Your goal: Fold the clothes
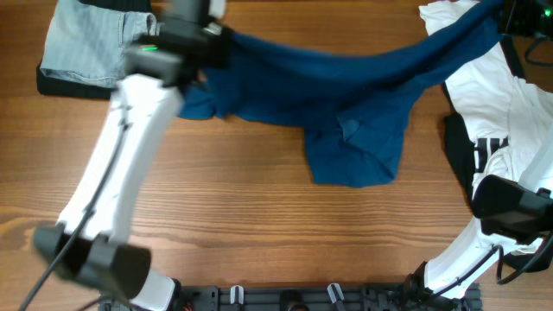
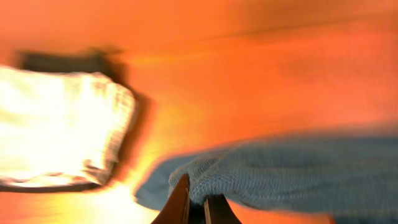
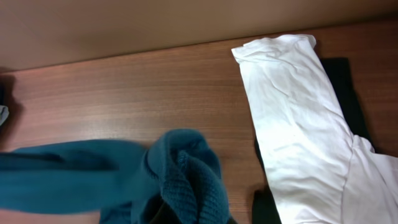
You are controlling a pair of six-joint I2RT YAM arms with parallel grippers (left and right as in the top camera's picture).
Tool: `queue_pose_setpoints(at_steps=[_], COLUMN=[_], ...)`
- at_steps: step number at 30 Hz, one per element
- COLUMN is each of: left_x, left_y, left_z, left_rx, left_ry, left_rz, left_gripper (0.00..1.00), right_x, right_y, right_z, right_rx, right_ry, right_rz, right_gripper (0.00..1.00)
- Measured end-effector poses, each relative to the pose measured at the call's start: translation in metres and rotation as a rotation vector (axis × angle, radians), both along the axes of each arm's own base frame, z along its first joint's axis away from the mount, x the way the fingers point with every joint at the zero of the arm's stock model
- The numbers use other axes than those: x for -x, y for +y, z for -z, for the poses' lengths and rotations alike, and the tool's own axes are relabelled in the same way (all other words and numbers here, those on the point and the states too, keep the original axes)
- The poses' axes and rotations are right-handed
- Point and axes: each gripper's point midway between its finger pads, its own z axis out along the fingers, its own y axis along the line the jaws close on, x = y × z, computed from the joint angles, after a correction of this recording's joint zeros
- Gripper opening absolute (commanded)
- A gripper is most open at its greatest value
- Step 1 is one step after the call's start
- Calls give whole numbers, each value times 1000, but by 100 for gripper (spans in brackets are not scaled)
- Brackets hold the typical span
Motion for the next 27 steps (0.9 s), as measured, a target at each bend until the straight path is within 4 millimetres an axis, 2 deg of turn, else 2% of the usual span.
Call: queue_pose_setpoints(at_steps=[2, 3, 6, 9, 13, 14, 17, 20, 23, 27], left_x=[0, 2, 1, 3, 22, 33, 58, 90, 133, 200], left_y=[35, 46, 72, 90, 102, 102, 103, 104, 103, 107], left_z=[-37, -49, -78, -100, -147, -164, -197, -227, -261, -299], left_rx=[27, 36, 54, 66, 88, 97, 116, 132, 155, 180], left_ry=[-103, -136, -232, -305, -441, -489, -578, -658, -758, -898], left_rz=[-81, -105, -163, -198, -220, -217, -209, -201, -185, -176], left_gripper=[4, 4, 4, 4, 4, 4, 4, 4, 4, 4], right_x=[0, 1, 1, 5, 28, 43, 83, 137, 188, 235], right_y=[0, 0, 1, 2, 3, 3, 0, -4, -4, 10], right_z=[0, 1, 1, -5, -44, -66, -113, -160, -195, -222], right_rx=[-1, -2, -3, -1, 16, 28, 61, 109, 166, 216], right_ry=[2, 5, 6, -4, -93, -145, -262, -391, -500, -601], right_rz=[0, 0, 0, 3, 26, 41, 91, 171, 258, 316], right_gripper=[4, 4, 4, 4, 5, 4, 4, 4, 4, 4])
